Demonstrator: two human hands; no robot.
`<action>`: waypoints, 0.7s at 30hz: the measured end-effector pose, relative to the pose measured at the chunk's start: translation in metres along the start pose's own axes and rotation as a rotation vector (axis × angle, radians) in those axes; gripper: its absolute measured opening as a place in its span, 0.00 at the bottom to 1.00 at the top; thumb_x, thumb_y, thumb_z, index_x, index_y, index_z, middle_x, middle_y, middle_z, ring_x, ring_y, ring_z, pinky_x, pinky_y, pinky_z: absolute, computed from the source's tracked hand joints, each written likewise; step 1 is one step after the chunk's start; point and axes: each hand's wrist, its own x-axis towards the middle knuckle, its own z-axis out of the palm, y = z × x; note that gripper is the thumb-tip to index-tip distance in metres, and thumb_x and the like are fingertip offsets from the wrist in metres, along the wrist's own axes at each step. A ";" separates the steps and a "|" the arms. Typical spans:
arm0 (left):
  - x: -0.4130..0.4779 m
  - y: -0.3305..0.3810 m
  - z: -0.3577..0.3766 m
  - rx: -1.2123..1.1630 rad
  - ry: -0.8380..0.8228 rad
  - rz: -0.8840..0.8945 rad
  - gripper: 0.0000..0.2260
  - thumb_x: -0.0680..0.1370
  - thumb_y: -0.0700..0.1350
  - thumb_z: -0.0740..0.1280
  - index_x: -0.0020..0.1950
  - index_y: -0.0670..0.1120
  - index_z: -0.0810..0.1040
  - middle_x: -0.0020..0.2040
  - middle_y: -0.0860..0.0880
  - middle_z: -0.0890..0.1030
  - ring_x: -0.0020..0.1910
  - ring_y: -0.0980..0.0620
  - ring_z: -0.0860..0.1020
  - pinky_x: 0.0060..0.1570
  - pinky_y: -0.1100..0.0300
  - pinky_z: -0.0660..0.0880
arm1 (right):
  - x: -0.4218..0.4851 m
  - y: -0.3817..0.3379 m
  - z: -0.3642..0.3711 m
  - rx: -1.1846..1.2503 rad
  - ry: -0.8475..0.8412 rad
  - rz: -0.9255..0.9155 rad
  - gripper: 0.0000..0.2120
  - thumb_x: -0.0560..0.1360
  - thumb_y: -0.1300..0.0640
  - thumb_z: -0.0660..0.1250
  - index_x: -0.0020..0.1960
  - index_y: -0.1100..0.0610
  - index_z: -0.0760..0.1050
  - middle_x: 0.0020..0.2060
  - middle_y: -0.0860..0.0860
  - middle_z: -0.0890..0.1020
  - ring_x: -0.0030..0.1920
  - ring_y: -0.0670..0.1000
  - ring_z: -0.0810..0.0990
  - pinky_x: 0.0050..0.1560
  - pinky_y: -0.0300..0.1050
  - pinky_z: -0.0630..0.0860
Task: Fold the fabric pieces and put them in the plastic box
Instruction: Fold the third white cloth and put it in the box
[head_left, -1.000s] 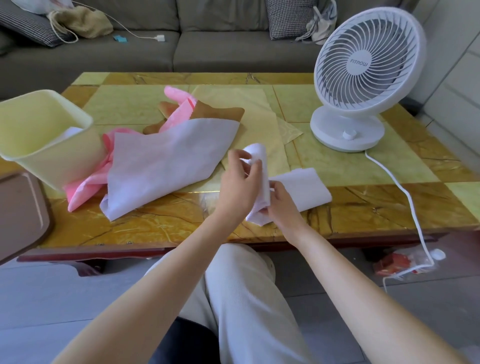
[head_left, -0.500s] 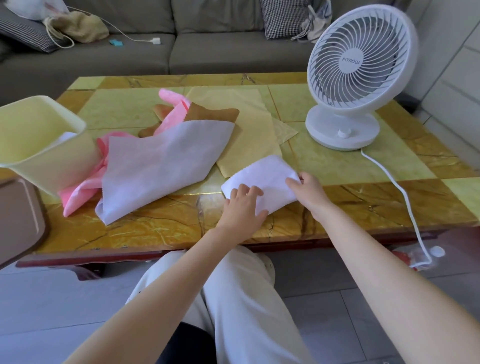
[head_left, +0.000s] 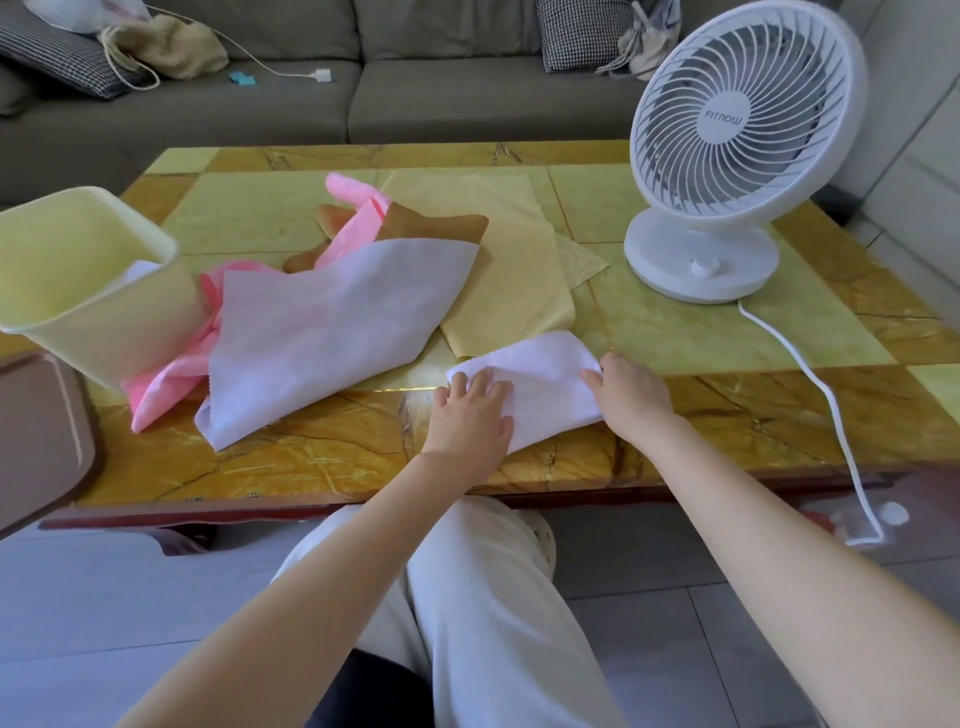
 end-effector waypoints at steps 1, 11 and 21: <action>0.000 -0.001 0.001 -0.003 0.002 -0.002 0.18 0.80 0.49 0.54 0.71 0.48 0.63 0.72 0.47 0.60 0.68 0.44 0.61 0.63 0.51 0.61 | 0.001 0.001 0.000 -0.016 0.044 -0.050 0.18 0.82 0.50 0.51 0.58 0.64 0.68 0.53 0.59 0.76 0.50 0.57 0.75 0.45 0.47 0.69; 0.000 -0.009 0.003 -0.002 0.036 0.022 0.17 0.80 0.48 0.54 0.69 0.48 0.64 0.69 0.46 0.63 0.64 0.45 0.64 0.61 0.53 0.63 | 0.003 0.000 0.002 0.068 0.024 -0.189 0.15 0.82 0.48 0.51 0.41 0.56 0.64 0.32 0.49 0.69 0.30 0.48 0.67 0.28 0.42 0.58; -0.004 -0.013 0.012 0.081 -0.012 0.071 0.20 0.81 0.50 0.52 0.72 0.51 0.60 0.71 0.47 0.62 0.63 0.45 0.66 0.57 0.53 0.65 | -0.015 -0.002 0.020 0.384 0.020 -0.011 0.14 0.79 0.56 0.61 0.62 0.60 0.64 0.48 0.52 0.75 0.44 0.51 0.74 0.39 0.43 0.70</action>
